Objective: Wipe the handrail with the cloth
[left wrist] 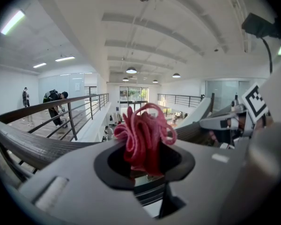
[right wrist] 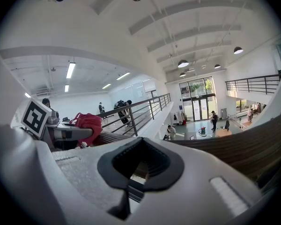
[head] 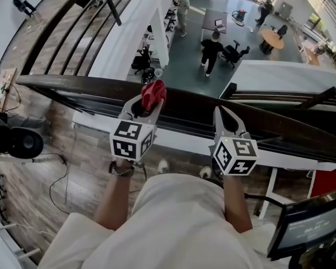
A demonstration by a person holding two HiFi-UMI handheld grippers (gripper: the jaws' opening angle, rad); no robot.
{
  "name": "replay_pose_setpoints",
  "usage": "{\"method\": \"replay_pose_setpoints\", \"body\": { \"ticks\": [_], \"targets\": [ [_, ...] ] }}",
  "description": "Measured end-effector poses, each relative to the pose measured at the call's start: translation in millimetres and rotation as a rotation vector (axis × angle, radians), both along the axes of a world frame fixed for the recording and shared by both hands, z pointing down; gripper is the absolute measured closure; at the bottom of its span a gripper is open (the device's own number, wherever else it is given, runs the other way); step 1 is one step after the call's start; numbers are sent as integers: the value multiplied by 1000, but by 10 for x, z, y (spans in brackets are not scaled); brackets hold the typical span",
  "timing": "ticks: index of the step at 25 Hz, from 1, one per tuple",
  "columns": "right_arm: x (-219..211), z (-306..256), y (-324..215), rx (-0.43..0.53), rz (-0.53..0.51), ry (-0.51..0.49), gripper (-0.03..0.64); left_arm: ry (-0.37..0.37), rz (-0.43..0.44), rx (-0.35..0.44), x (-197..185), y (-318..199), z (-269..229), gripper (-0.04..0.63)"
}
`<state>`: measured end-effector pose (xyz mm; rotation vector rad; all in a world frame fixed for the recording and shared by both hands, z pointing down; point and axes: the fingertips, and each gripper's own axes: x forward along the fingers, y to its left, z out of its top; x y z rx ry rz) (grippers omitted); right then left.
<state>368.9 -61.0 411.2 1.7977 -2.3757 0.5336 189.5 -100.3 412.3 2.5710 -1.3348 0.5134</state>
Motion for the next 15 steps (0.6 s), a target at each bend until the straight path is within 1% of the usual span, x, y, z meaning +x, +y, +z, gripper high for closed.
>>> {"method": "replay_pose_setpoints", "body": {
  "ticks": [8,15],
  "targets": [
    [-24,3,19,-1,-16,0,614,-13,-78,-1,-366,-36,24,463],
    [46,16,-3,1,-31,3,614,-21,-133,15,-430,-49,51,463]
  ]
}}
